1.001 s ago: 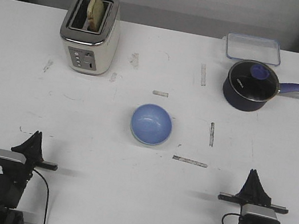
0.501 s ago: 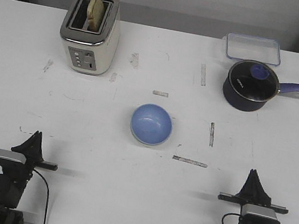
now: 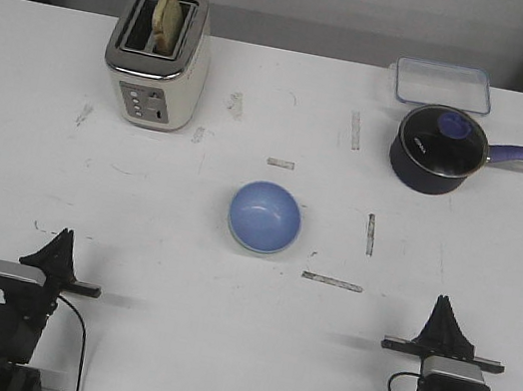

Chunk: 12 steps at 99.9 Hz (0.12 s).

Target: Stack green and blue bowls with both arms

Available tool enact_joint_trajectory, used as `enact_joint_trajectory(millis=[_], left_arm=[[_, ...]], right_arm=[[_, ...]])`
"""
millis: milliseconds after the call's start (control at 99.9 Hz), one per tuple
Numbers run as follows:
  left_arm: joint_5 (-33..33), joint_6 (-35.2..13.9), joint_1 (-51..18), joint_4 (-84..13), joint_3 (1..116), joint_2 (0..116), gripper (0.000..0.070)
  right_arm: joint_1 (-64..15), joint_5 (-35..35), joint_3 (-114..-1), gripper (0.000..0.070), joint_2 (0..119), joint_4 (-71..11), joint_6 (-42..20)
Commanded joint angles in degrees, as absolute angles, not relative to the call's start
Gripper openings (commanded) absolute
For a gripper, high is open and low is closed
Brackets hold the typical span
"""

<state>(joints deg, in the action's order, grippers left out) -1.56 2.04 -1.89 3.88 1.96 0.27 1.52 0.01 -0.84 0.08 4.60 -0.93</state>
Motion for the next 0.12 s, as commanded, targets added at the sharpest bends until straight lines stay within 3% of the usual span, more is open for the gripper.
enact_joint_trajectory(millis=[0,110], left_arm=[[-1.6,2.3,-1.9,4.8,0.7,0.2,0.0002],[-1.6,2.3,-1.9,4.8,0.7,0.2,0.0002]], right_arm=[[1.5,0.0,-0.7,0.0010,0.1,5.1,-1.5],[1.5,0.0,-0.7,0.0010,0.1,5.2,-1.5]])
